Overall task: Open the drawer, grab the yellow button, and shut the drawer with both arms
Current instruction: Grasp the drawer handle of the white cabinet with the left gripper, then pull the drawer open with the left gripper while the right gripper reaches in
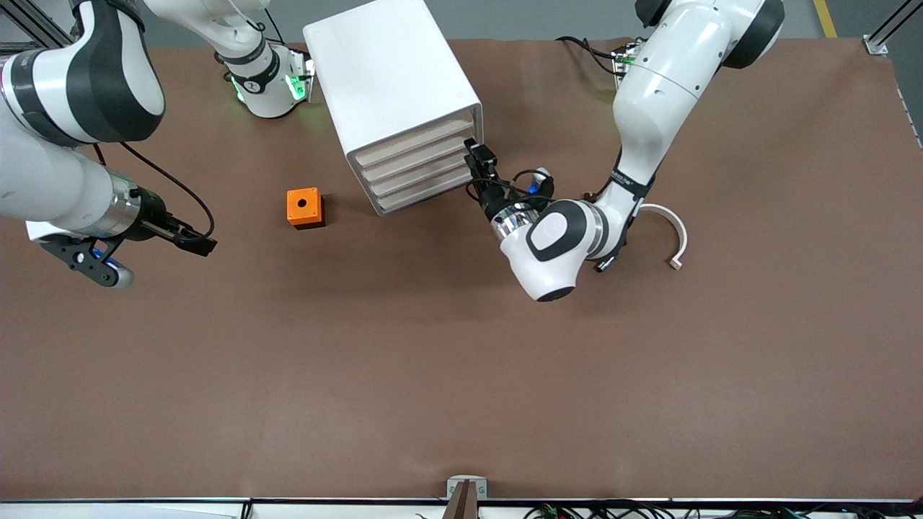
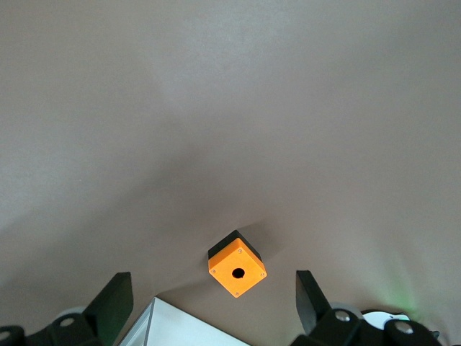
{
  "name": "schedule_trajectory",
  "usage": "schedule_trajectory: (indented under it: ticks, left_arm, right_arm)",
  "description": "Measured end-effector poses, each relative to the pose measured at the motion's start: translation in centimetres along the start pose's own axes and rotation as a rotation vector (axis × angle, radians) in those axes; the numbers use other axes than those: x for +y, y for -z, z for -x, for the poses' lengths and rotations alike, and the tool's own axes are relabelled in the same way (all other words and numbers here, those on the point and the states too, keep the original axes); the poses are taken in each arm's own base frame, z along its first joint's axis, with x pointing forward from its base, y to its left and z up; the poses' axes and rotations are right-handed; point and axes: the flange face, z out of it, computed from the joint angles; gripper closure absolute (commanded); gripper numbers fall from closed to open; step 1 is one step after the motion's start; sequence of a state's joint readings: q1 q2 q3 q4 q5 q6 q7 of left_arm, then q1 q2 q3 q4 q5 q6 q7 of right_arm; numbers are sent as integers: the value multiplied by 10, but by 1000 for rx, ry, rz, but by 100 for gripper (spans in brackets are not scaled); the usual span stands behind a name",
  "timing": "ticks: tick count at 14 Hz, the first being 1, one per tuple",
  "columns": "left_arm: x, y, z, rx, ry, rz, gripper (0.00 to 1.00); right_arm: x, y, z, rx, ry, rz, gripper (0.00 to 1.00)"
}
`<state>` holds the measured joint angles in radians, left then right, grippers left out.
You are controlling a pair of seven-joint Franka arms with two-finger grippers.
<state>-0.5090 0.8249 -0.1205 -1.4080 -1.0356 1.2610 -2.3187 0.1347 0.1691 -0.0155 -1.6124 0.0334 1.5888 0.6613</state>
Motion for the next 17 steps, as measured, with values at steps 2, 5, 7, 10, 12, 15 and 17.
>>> schedule_trajectory:
  ticks: [2,5,7,10,12,15,17]
  left_arm:
    - [1,-12,5,19,0,-3,53]
    - [0,-27,10,44,-1,-6,54]
    - [0,-37,13,59,-2,-7,54]
    - [1,-54,18,86,0,-12,59]
    - [3,-63,20,100,8,-15,66]
    - [8,-71,21,112,15,-21,84]
    - [6,-72,22,112,14,-28,93]
  right_arm:
    - [0,0,0,0,-2,0,0]
    - [-8,0,7,1,-29,2,0]
    - [-21,-1,17,6,-47,5,0]
    - [-32,-1,26,12,-53,5,0]
    - [-32,-1,26,13,-53,5,0]
    - [-32,-1,26,13,-54,5,0]
    - [-34,-1,28,13,-63,5,0]
